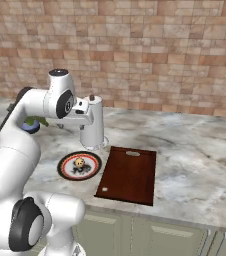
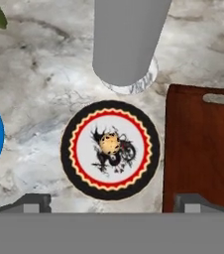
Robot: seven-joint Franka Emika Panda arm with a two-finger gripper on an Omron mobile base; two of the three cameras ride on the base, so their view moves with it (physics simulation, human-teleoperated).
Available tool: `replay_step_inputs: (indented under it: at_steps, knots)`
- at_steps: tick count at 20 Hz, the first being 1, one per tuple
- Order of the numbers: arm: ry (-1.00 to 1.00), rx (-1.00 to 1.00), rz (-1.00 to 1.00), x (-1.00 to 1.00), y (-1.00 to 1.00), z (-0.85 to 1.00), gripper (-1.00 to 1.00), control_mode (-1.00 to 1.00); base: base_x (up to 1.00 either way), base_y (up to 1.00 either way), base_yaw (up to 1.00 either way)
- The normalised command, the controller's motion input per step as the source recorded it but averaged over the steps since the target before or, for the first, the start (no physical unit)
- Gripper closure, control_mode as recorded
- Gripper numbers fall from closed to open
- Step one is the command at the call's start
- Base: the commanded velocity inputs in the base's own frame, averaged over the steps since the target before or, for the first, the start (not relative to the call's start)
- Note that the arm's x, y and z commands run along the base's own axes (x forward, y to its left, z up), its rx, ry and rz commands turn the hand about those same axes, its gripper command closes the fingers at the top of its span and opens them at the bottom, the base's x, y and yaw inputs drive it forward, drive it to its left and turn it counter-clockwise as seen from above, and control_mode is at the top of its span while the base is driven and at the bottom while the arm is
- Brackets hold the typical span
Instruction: Move the dessert items from the plate to the tray.
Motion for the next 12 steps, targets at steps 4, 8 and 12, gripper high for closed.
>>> replay_step_inputs:
  at_steps: [4,8,12]
  knots:
    - [0.02,0.00,0.00,0.19,0.00,-0.39,-1.00,-1.00,0.00,0.00,0.00]
    - [0.00,0.01,0.00,0.12,0.00,-0.26,-1.00,-1.00,0.00,0.00,0.00]
    - [0.00,0.01,0.00,0.16,0.00,-0.40,-1.00,-1.00,0.00,0.00,0.00]
